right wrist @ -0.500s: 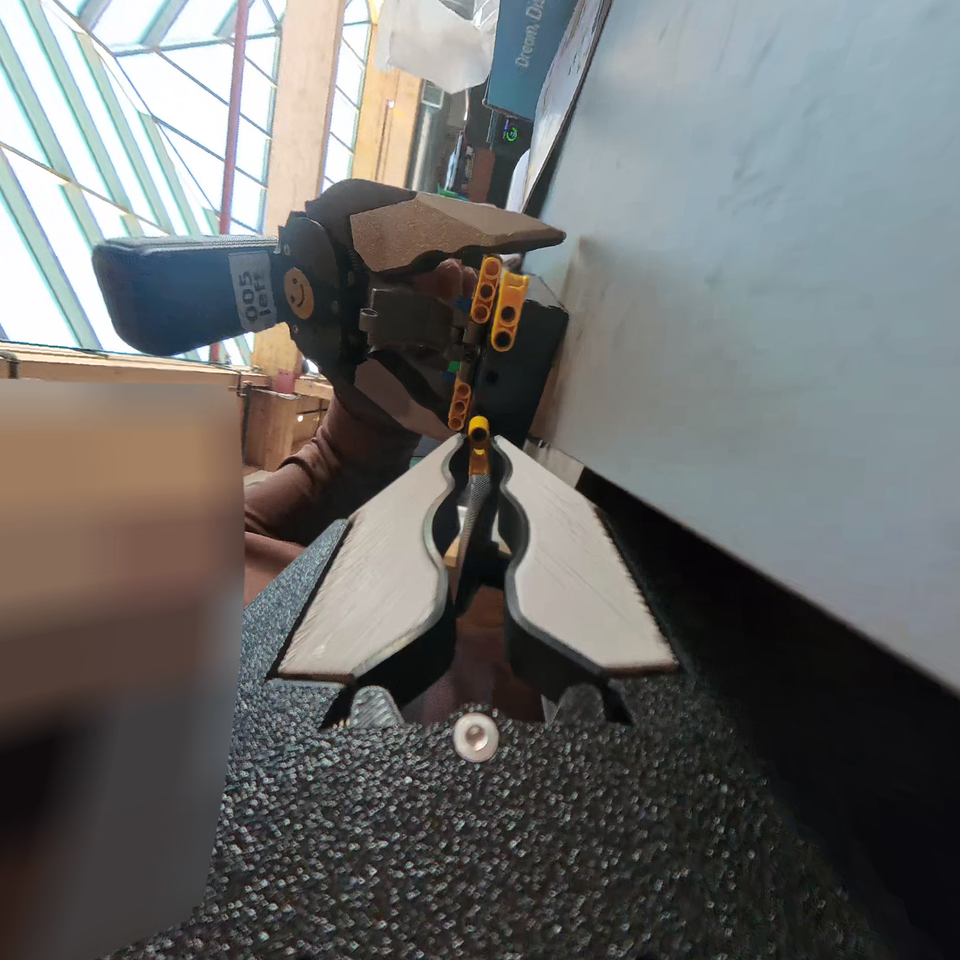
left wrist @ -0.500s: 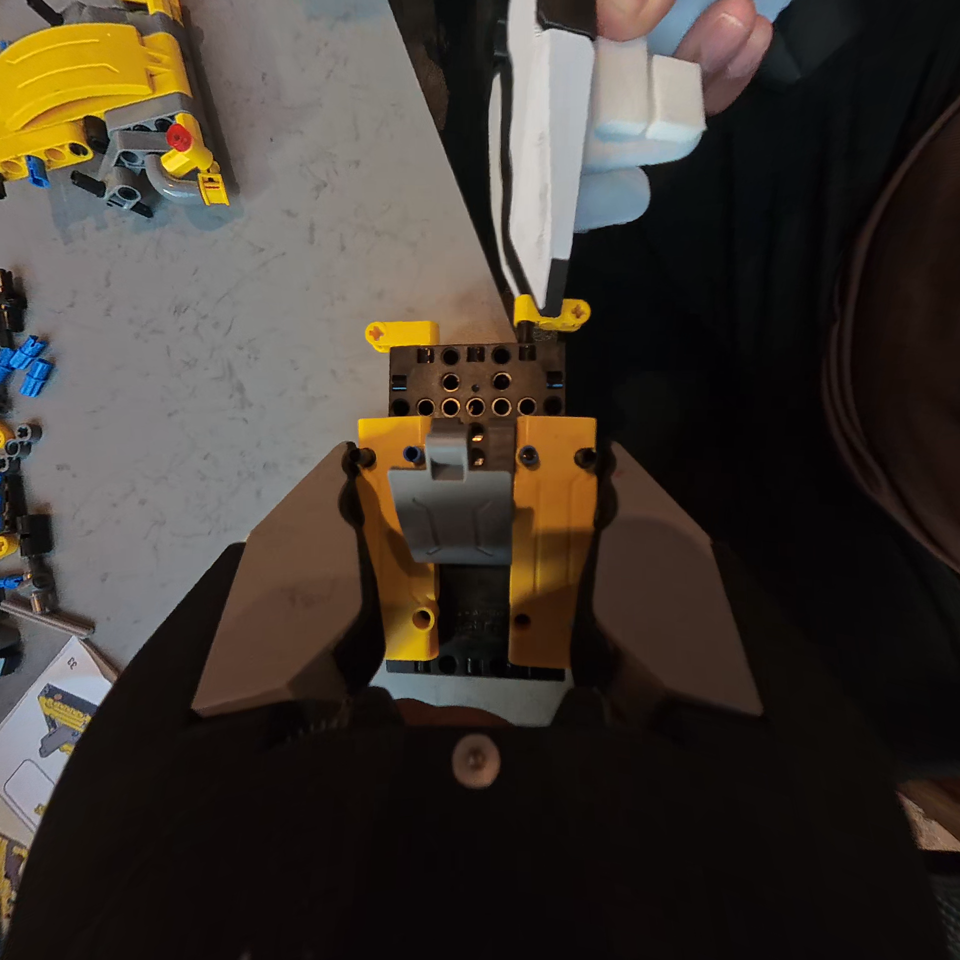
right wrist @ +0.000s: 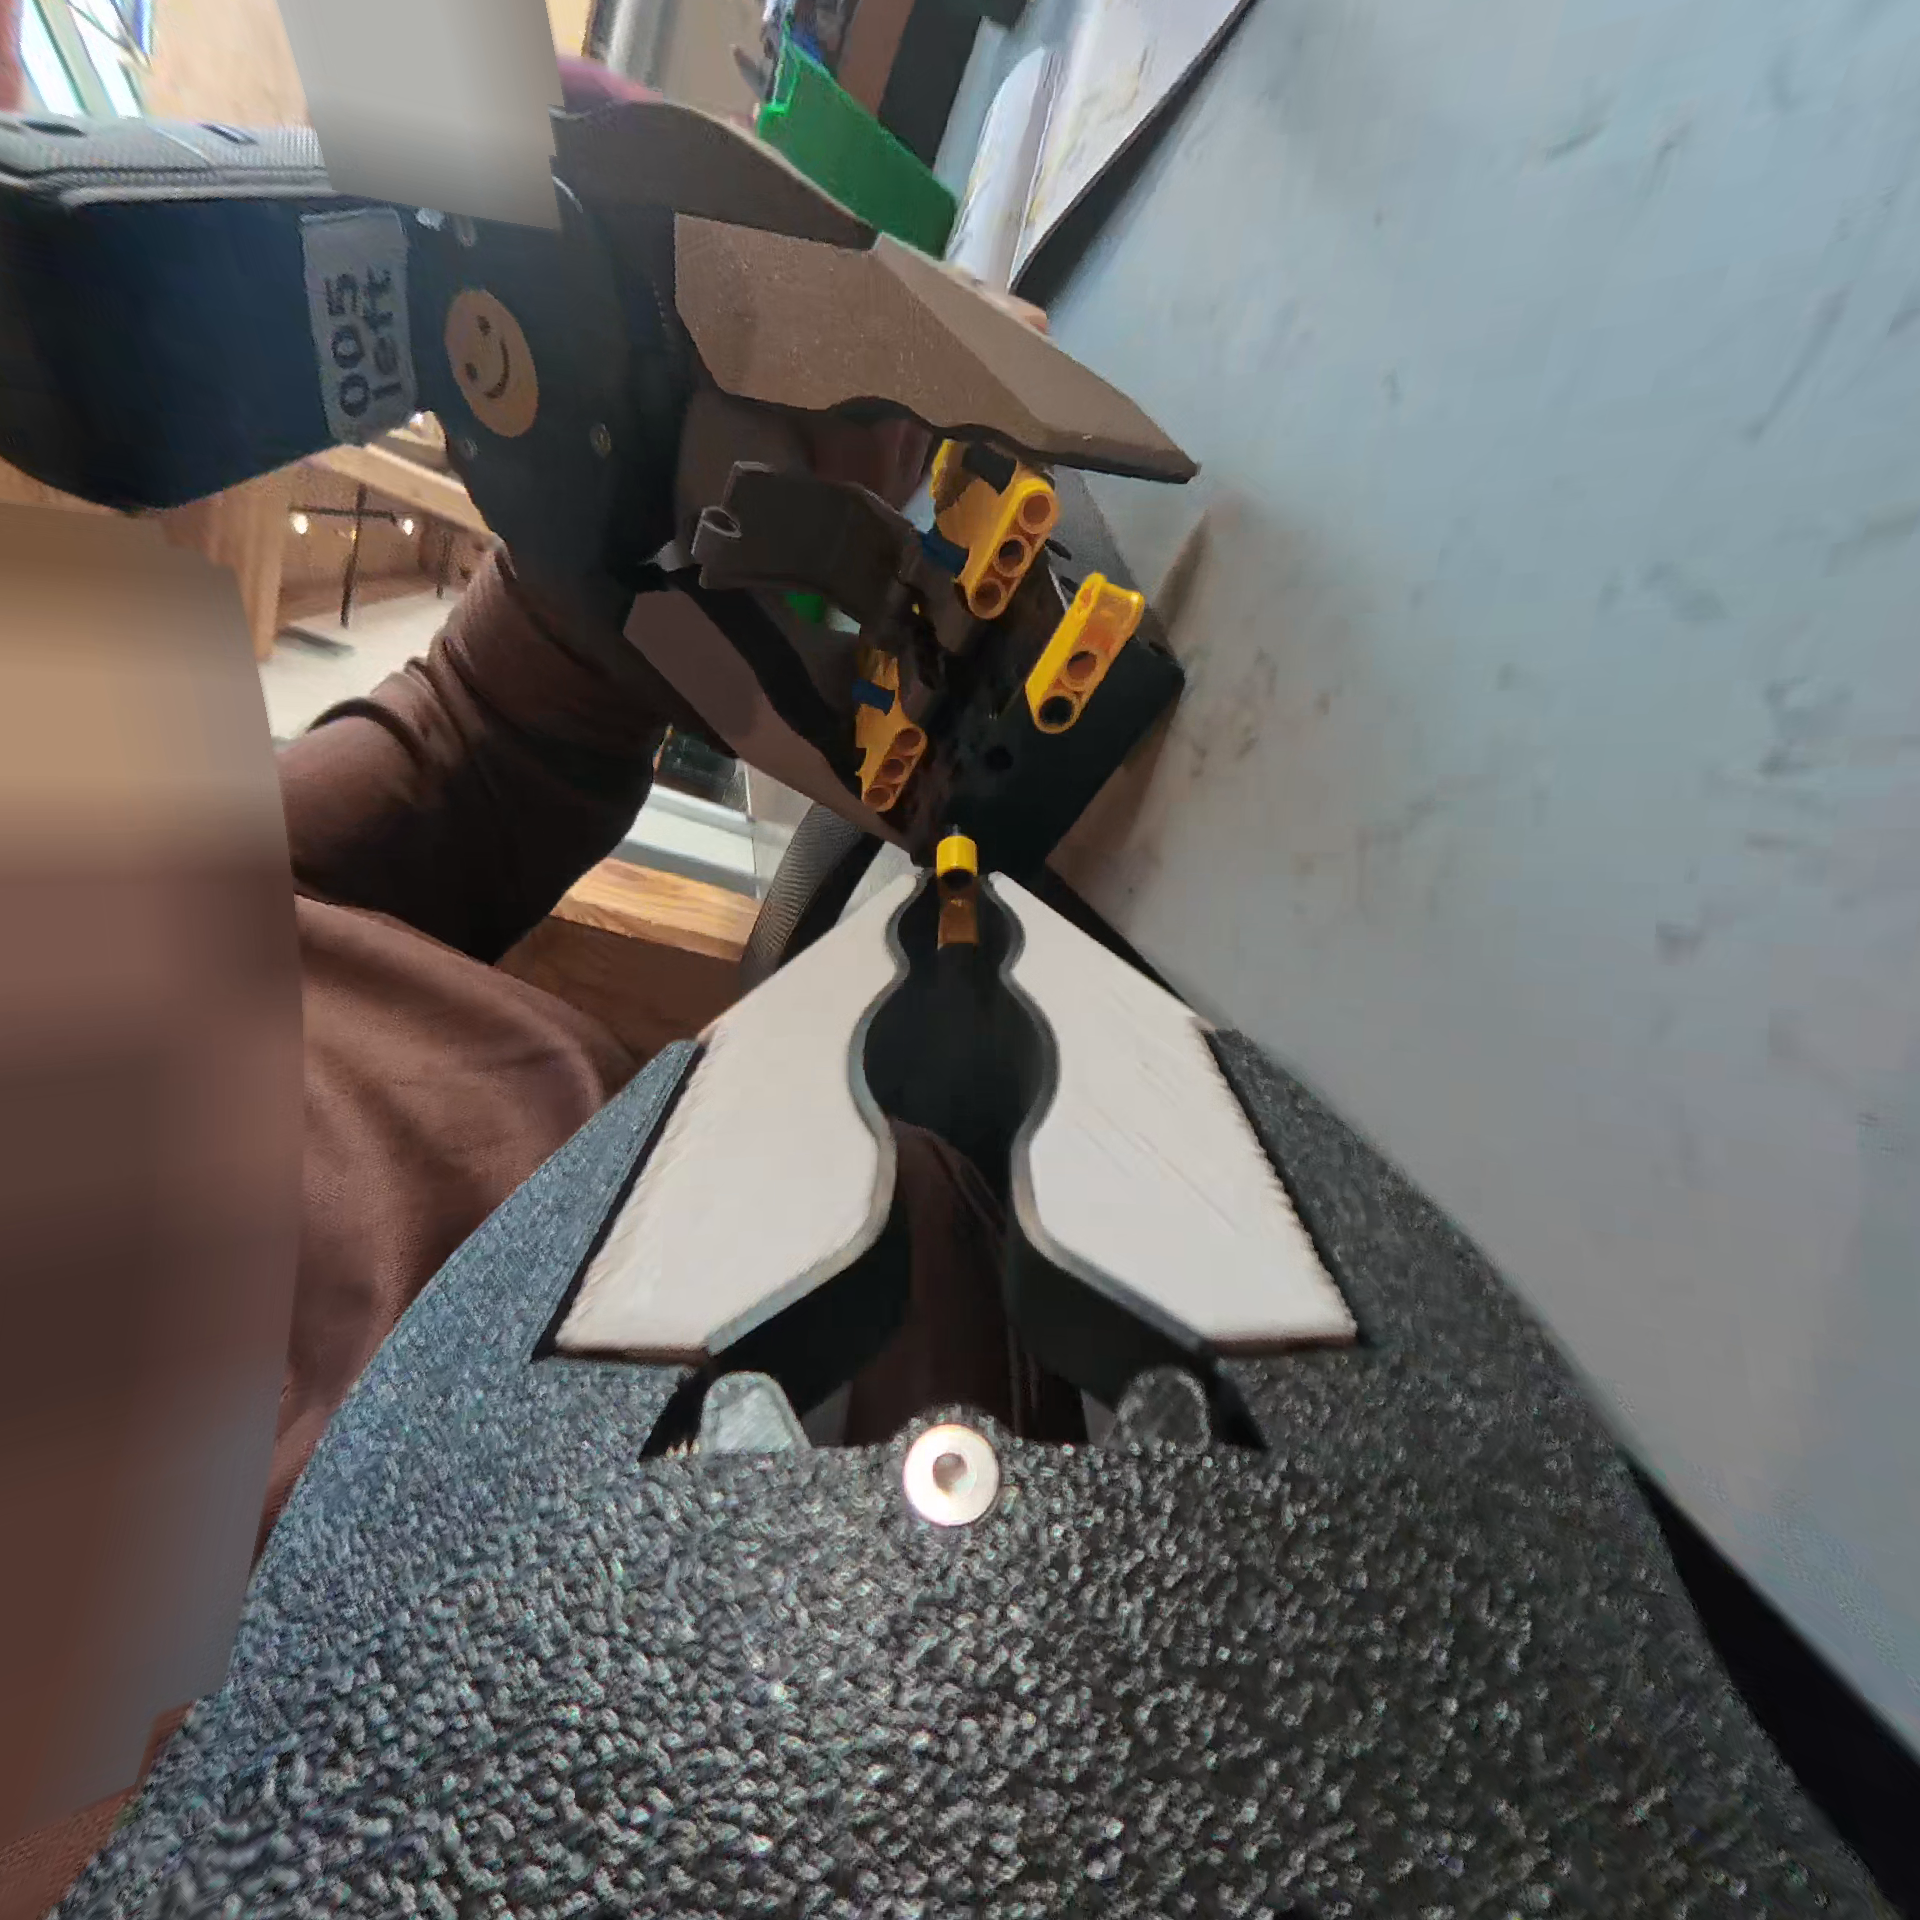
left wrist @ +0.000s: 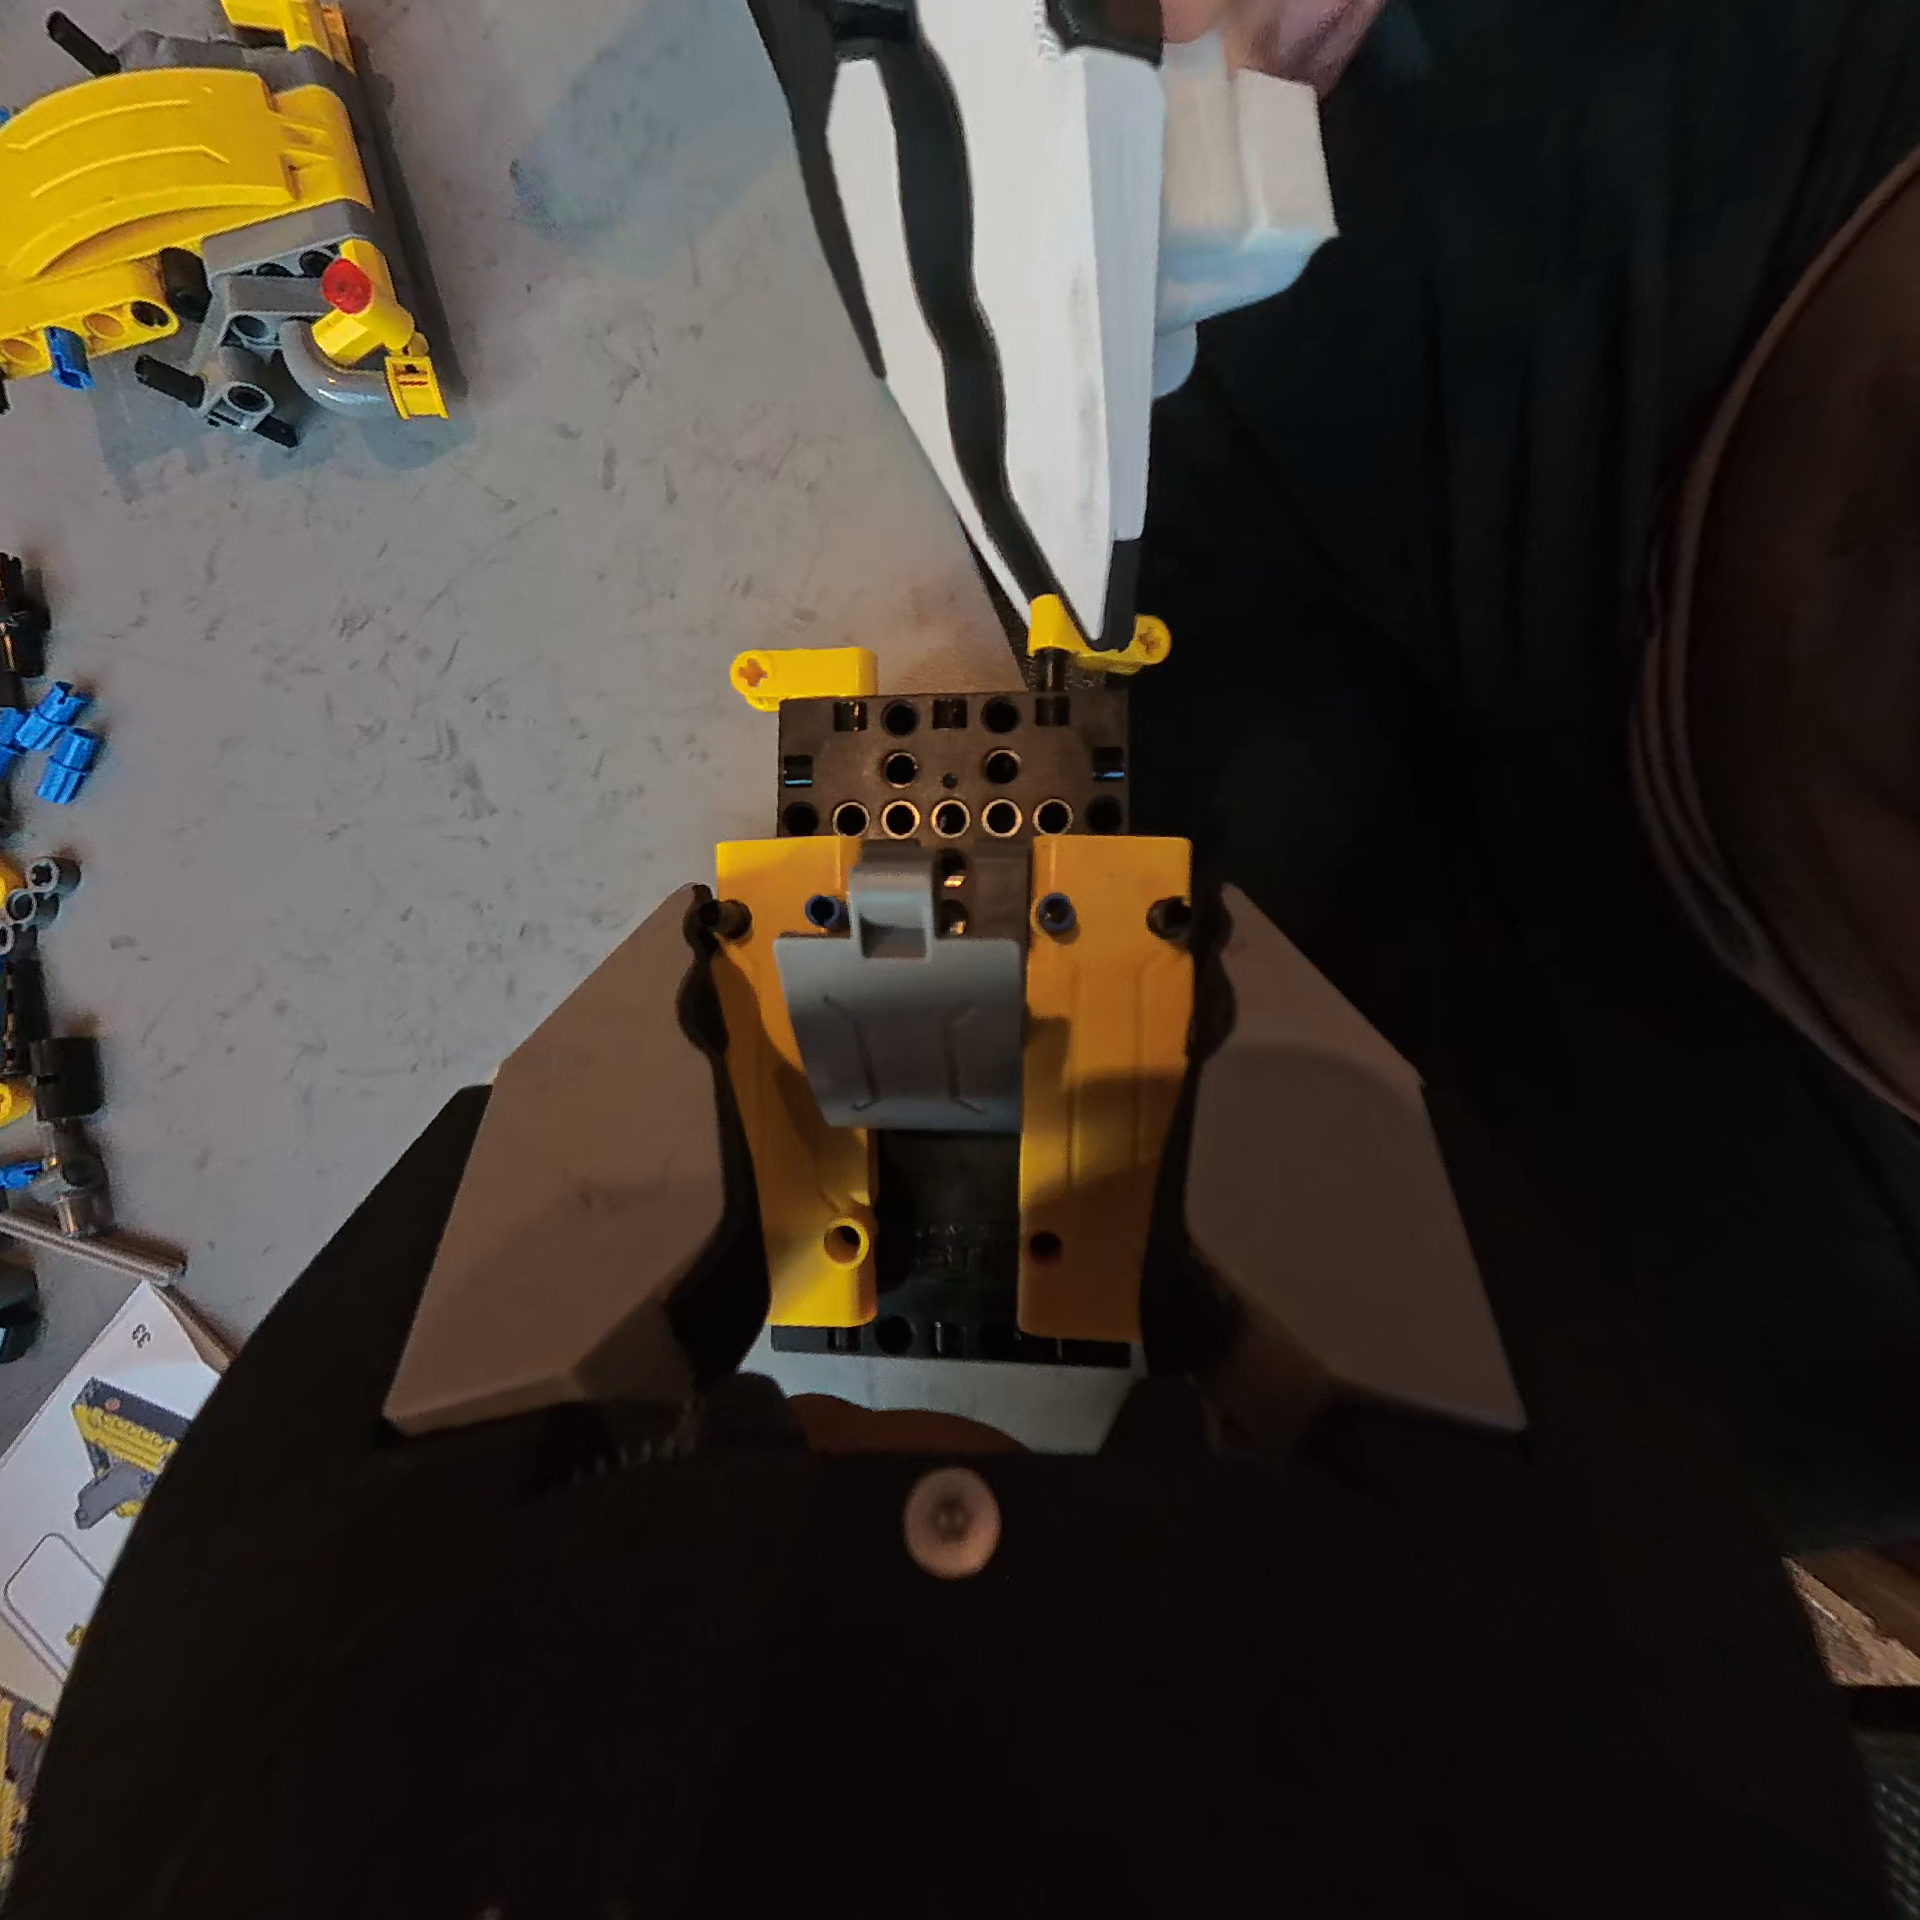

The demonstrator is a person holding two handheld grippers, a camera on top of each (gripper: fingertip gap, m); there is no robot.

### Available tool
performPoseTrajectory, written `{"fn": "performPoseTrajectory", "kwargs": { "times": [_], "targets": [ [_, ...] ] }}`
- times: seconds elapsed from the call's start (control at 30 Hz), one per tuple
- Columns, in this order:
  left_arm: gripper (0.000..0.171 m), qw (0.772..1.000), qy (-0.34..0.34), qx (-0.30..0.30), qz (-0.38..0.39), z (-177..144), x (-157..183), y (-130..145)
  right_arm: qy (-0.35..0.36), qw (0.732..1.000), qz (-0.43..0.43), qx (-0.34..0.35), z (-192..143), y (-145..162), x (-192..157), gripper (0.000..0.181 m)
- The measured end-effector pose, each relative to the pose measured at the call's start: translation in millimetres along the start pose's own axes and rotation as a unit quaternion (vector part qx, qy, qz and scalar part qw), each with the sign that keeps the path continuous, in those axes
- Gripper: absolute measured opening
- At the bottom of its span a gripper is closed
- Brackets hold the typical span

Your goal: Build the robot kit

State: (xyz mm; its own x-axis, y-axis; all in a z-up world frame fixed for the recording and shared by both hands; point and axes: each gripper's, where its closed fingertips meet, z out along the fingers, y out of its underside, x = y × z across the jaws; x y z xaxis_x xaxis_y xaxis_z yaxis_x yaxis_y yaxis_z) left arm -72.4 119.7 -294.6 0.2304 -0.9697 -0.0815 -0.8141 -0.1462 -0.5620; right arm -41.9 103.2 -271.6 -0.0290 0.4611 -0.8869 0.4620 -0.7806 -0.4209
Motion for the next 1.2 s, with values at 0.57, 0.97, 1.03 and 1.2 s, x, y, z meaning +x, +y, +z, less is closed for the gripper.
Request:
{"fn": "performPoseTrajectory", "kwargs": {
  "times": [0.57,0.97,1.03,1.2],
  "targets": [
    [0.089,0.999,0.017,0.014,0.039,-4,14,2,-0.108,0.987,0.116,0.033,14,13,-10,0.001],
    [0.089,0.999,0.029,0.019,0.04,-7,18,5,-0.055,0.997,0.043,-0.018,18,14,-10,0.004],
    [0.089,0.999,0.031,0.023,0.035,-7,16,4,-0.028,0.999,0.016,-0.006,7,15,-9,0.0],
    [0.089,0.999,0.021,0.028,0.035,-4,14,0,-0.005,1.0,0.007,0.024,-2,13,-7,0.001]
  ]
}}
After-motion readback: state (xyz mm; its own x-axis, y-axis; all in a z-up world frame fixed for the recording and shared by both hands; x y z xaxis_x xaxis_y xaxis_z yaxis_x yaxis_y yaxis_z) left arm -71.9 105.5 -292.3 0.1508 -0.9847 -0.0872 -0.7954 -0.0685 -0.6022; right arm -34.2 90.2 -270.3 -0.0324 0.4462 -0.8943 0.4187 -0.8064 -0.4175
